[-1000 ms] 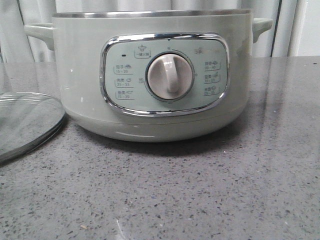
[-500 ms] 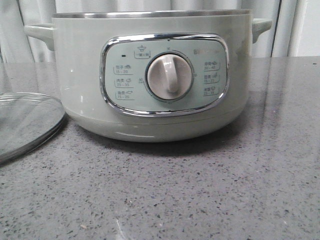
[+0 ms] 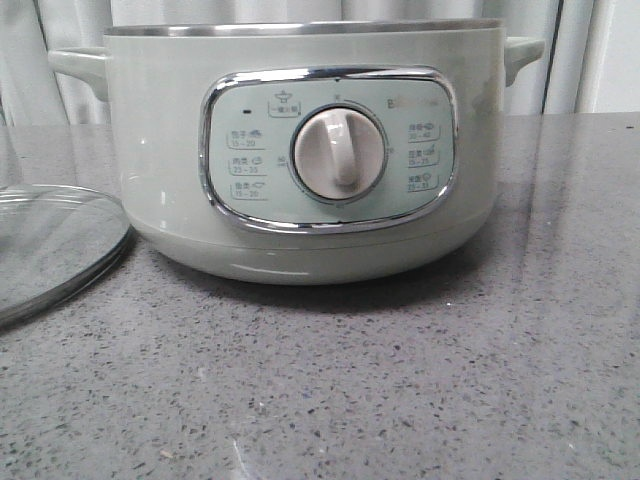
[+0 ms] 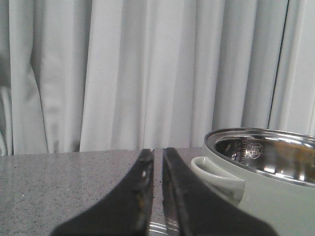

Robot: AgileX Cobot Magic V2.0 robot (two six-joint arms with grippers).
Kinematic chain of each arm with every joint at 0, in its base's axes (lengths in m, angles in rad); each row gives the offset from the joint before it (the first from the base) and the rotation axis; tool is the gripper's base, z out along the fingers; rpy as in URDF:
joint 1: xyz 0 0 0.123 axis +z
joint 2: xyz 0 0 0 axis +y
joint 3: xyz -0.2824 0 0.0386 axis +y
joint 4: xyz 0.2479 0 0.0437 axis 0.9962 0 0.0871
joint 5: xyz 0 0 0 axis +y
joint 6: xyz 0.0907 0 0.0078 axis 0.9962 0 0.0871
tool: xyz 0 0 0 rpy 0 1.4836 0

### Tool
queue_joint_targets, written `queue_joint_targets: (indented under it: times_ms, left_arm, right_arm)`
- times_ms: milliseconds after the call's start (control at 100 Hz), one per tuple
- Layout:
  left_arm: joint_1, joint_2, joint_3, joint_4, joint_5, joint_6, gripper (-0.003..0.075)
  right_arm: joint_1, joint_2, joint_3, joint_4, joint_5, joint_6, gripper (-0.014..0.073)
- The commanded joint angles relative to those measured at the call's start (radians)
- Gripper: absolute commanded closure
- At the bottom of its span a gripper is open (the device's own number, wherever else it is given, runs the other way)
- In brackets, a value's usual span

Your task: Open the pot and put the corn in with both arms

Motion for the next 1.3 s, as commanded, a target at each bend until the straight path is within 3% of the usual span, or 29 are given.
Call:
queue_joint_targets:
  times_ms: [0,590,690,840,950,1010,1130,1290]
  left_arm:
    - [-0.009,0.009,-0.027,0.005,-0.064,0.0,0.0741]
    - [-0.009,0.009,0.008,0.005,-0.089,0.0,0.0741]
    - [0.004,-0.002,0.054,0.09,-0.089,0.0,0.0741]
    - [0.102,-0.092,0.142,0.344,-0.07,0.0,0.0741]
    - [0.205,-0.165,0.208,0.344,-0.035,0.0,0.0741]
    - [0.268,-0.204,0.201,0.342,0.097,0.0,0.0741]
    - [0.369,-0.218,0.206,0.313,0.198,-0.003,0.0741]
    - [0.401,-0.218,0.206,0.296,0.206,-0.193,0.0741]
  right_arm:
    - [-0.002,0.006,-0.015,-0.01,-0.076,-0.013,0.0663]
    - [-0.002,0.006,-0.005,0.004,-0.067,-0.013,0.0664]
    - [-0.002,0.006,-0.005,0.004,-0.067,-0.013,0.0664]
    - [-0.002,0.006,-0.005,0.004,-0.067,-0.013,0.0664]
    - [-0.002,0.006,-0.005,0.004,-0.067,-0.013,0.0664]
    - [-0.002,0.006,-0.005,0.004,-0.067,-0.013,0.0664]
    - [-0.002,0.006,-0.005,0.004,-0.067,-0.013,0.0664]
    - [-0.002,0.006,-0.005,0.004,-0.067,-0.013,0.0664]
